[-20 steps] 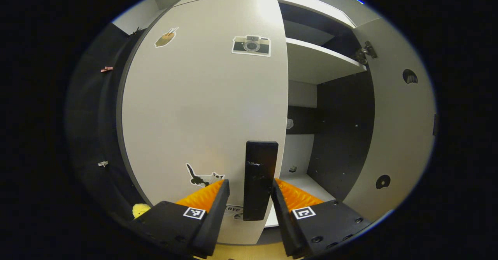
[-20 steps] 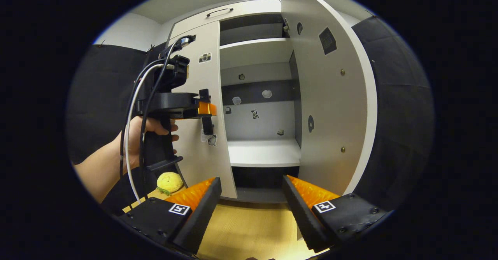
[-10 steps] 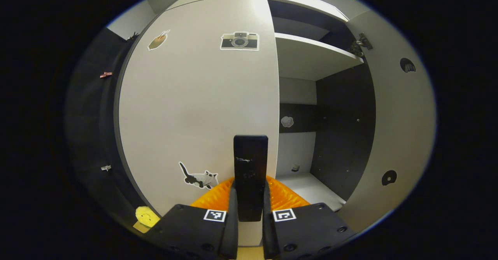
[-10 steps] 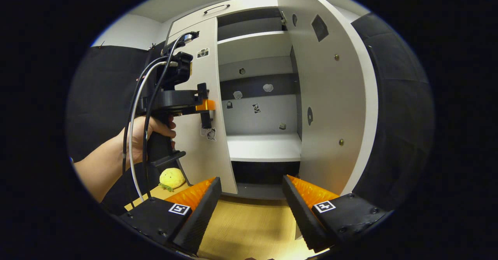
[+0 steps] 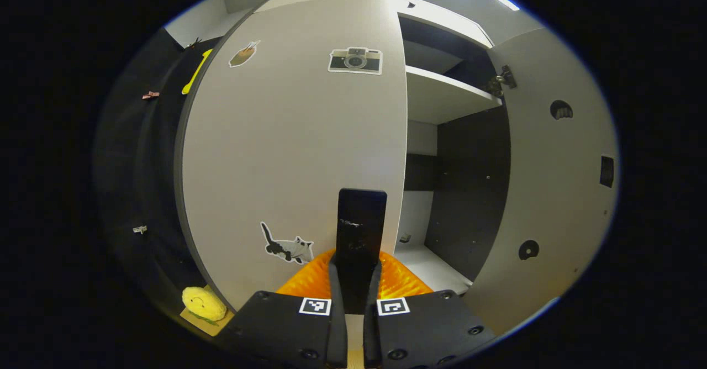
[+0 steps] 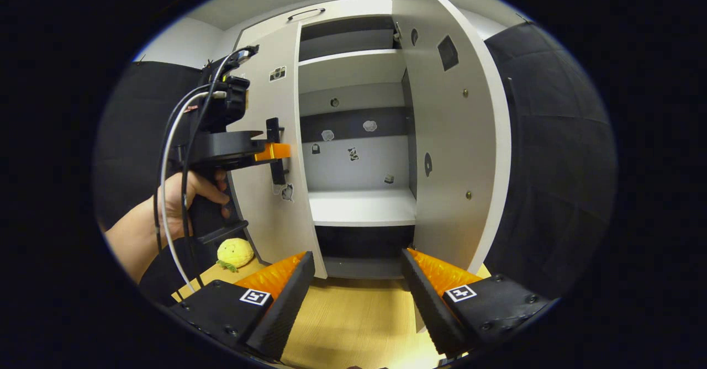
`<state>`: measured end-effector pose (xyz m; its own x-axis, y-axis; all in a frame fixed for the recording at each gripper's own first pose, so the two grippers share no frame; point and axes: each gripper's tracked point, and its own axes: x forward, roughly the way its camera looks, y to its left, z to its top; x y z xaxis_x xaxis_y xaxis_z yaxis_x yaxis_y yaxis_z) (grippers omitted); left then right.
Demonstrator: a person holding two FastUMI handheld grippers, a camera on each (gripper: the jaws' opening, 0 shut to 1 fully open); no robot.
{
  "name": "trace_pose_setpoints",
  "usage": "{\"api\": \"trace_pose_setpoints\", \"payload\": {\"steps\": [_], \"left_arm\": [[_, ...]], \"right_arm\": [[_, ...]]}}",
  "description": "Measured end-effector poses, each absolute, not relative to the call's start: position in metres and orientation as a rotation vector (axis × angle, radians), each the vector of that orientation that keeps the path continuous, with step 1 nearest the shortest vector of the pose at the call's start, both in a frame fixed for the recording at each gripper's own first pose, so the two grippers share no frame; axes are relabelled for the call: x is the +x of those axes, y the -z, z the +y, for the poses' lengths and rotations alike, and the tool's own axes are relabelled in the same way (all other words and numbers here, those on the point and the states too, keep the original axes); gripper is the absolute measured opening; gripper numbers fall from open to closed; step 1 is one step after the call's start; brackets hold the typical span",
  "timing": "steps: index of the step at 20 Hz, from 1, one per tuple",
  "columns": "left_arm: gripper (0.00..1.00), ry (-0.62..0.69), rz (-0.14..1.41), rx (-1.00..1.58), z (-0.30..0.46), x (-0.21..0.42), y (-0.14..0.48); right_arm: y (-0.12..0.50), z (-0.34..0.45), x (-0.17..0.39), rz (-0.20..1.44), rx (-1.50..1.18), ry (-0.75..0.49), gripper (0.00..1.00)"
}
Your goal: Open the right door of the double-door shoe cabinet with the right hand, and open the left door with the left hand.
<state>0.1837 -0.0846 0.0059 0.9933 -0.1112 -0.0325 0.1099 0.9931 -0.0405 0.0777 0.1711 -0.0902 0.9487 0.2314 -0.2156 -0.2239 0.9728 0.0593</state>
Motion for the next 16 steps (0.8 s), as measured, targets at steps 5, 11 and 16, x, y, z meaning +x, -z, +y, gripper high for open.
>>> {"api": "trace_pose_setpoints", "payload": {"steps": [5,11,16], "left_arm": [[0.16,0.150,0.028,-0.073,-0.067,0.135,-0.009],[0.16,0.187,0.020,-0.082,-0.023,0.078,-0.009],[0.15,0.167,0.022,-0.069,0.014,0.046,-0.008]], "right_arm": [[0.077,0.190,0.062,0.204,0.030,-0.193,0.99],[0.078,0.225,0.037,0.204,0.013,-0.178,0.99],[0.085,0.259,0.020,0.224,0.011,-0.186,0.99]]}}
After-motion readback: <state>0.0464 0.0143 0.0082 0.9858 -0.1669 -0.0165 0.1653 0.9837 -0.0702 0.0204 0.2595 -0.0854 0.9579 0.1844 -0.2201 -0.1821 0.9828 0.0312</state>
